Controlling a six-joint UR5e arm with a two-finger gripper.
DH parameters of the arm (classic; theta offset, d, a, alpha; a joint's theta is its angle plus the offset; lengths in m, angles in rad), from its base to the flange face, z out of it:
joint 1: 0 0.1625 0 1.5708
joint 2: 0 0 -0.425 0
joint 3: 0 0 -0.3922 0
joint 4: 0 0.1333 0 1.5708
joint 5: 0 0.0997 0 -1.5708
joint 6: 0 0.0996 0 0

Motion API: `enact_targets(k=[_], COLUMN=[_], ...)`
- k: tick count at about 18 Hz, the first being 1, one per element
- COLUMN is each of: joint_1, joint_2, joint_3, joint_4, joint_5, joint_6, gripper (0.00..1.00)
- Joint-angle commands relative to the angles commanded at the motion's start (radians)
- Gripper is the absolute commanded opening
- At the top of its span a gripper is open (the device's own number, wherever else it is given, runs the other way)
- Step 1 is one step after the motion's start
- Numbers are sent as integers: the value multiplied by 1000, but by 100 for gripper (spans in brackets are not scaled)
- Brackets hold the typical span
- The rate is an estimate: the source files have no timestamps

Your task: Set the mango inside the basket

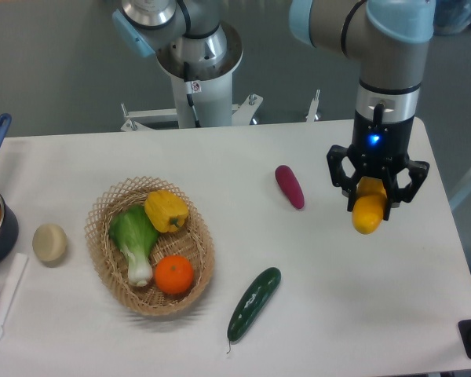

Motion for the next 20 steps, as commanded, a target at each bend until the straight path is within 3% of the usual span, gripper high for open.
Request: enact_targets(k=[20], joint_1=[-8], joint_2=[-2], joint_3=[11], joint_4=[2], joint_5=[0], joint_6=[-5], gripper=[36])
